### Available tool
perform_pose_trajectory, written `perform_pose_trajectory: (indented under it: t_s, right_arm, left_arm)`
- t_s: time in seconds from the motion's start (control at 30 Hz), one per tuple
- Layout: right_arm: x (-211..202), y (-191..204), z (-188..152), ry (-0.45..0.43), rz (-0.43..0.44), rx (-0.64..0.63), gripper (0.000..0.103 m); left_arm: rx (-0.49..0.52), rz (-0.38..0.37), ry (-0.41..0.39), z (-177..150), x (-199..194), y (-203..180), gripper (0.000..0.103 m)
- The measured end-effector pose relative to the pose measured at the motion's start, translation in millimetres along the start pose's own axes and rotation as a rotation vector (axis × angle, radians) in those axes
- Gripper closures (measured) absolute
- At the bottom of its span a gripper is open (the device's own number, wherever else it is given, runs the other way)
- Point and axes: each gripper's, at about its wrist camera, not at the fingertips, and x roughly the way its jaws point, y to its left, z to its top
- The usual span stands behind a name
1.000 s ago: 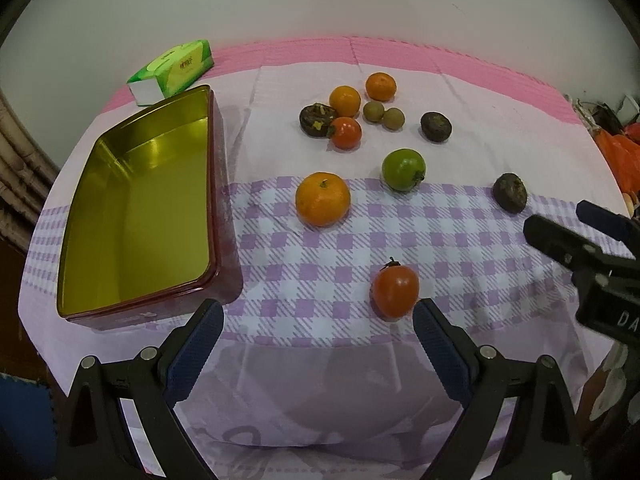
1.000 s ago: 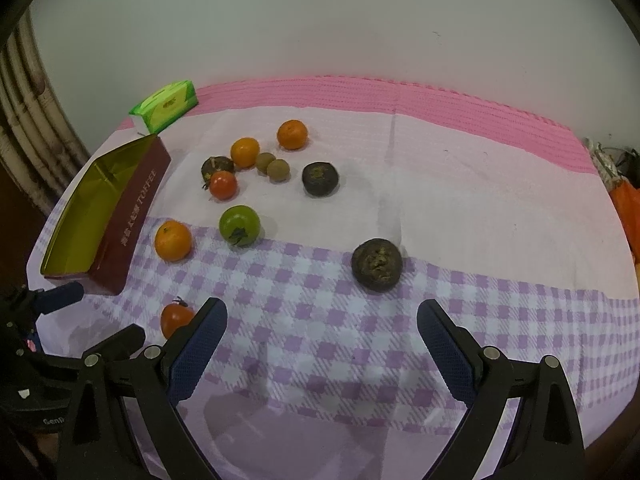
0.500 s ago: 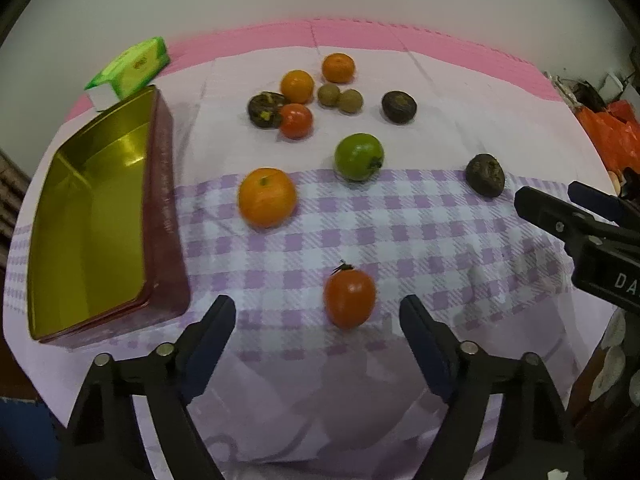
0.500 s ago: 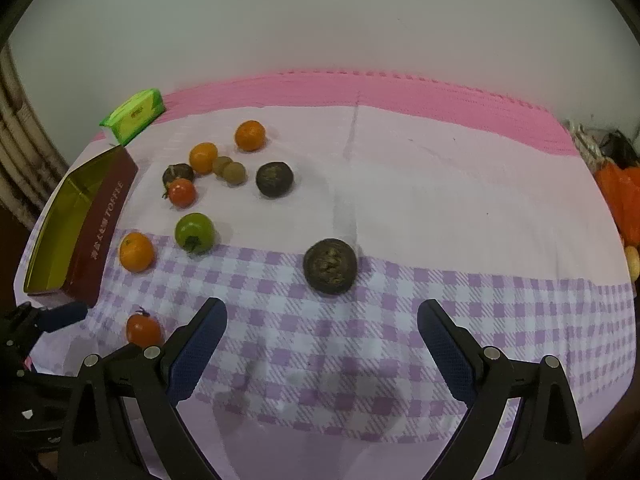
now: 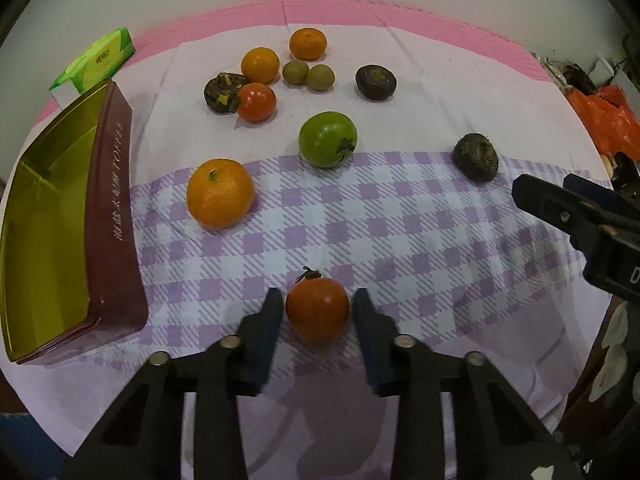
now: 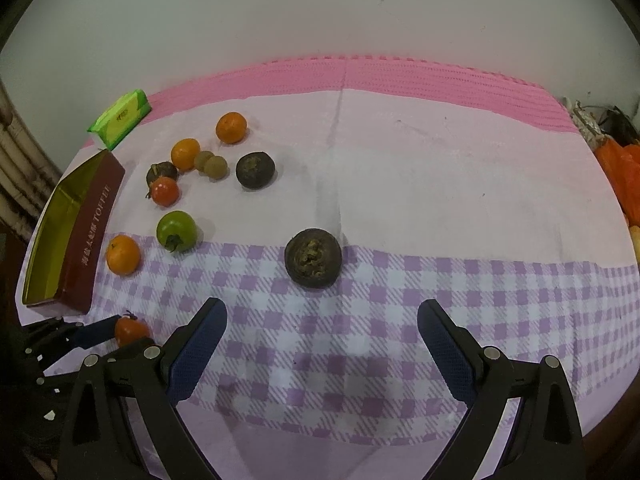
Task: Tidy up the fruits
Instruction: 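Close the left gripper on the red tomato and lift it, then carry the tomato over the gold tray with the left gripper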
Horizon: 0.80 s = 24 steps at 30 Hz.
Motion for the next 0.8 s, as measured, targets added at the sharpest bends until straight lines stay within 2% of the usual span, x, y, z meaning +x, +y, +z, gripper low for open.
perform_pose_trajectory:
  t_s: [0.5,0.8]
  right_arm:
    - [15.1,-0.5,-1.9,0.034,-0.018,0.008,0.007]
    - [20.6,0.9,-4.2,0.051,-0.026,0.000,0.007]
  left_arm:
    - [-0.011,-0.030,-0.042,-2.3,-13.9,4.5,0.076]
    - [-0.064,-0.008,-0.136,10.9,-53.6,31.7,0.076]
